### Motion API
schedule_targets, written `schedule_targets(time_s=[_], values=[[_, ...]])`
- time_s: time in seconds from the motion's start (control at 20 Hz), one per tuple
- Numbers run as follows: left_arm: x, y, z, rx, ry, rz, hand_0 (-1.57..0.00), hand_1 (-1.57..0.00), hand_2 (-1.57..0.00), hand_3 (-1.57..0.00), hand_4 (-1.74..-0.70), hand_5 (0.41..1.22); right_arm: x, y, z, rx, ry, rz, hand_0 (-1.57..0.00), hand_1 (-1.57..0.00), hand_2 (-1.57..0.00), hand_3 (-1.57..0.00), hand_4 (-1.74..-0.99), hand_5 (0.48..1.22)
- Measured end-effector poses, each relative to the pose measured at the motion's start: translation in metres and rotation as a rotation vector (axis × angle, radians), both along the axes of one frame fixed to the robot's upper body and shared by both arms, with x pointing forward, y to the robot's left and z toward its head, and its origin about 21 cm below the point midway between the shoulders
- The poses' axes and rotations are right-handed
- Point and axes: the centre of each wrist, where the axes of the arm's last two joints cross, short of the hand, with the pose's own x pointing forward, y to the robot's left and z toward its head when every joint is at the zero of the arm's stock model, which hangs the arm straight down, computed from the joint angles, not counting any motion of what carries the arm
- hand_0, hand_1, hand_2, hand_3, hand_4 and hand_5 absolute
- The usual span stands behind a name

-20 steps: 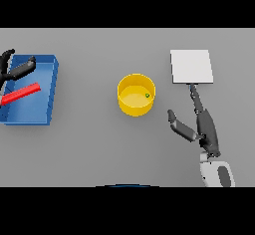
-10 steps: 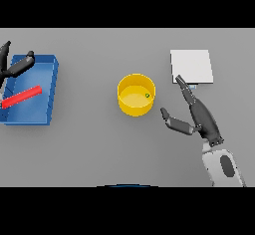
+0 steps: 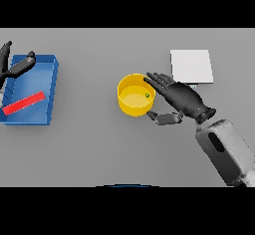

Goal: Pick up the red beaker and tilt it to pour out 1 green nut into yellow bowl. Pick up the yellow bowl and place it on the metallic measuring scale.

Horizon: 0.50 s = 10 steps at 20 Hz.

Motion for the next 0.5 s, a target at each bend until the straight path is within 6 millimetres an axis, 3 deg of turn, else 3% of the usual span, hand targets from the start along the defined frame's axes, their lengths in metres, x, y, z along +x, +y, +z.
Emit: schedule_targets(time_s=[0.5], values=[[0.0,0.0,0.001,0.002,0.008,-0.003,0.0,0.0,0.0,0.0,-0.79,0.72,0.038,0.033,0.0,-0.219,0.06,0.201,0.0,0.0,0.0,0.0,-1.25,0.686]])
